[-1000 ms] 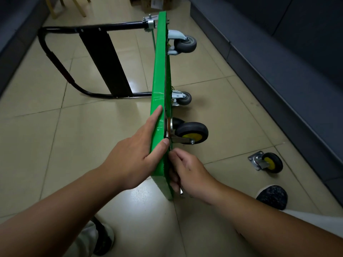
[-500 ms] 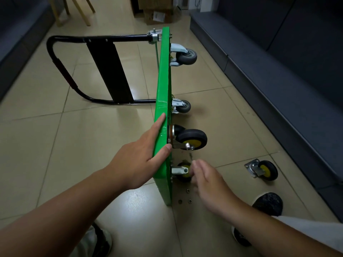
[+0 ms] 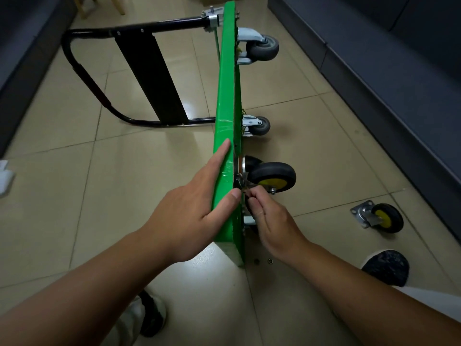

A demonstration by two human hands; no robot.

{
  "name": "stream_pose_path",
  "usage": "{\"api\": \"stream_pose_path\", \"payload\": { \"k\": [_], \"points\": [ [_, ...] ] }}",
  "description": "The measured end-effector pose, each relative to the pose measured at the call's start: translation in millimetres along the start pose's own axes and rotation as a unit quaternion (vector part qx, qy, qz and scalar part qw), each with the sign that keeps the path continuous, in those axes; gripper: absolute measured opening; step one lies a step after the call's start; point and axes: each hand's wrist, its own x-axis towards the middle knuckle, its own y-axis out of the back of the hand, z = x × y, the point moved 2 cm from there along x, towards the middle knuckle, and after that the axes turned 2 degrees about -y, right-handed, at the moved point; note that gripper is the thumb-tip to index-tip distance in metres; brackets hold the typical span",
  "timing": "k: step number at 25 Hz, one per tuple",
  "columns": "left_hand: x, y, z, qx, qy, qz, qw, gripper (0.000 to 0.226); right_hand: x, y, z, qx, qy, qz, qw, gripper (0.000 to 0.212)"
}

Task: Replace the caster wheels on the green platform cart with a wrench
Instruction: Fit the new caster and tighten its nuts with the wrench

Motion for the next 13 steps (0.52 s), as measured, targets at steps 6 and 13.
{"api": "stream_pose_path", "payload": {
  "k": [6,13],
  "points": [
    [0,-2,-2,-0.004,-0.006,0.009,1.0,0.071,1,0,-2,-0.02,0.027,-0.002,0.999,0.027],
    [0,-1,0,0.008,-0.002,0.017,1.0,0.072,-10,-2,-23,0.093,-0.071,-0.033,0.993,0.027]
  ]
}}
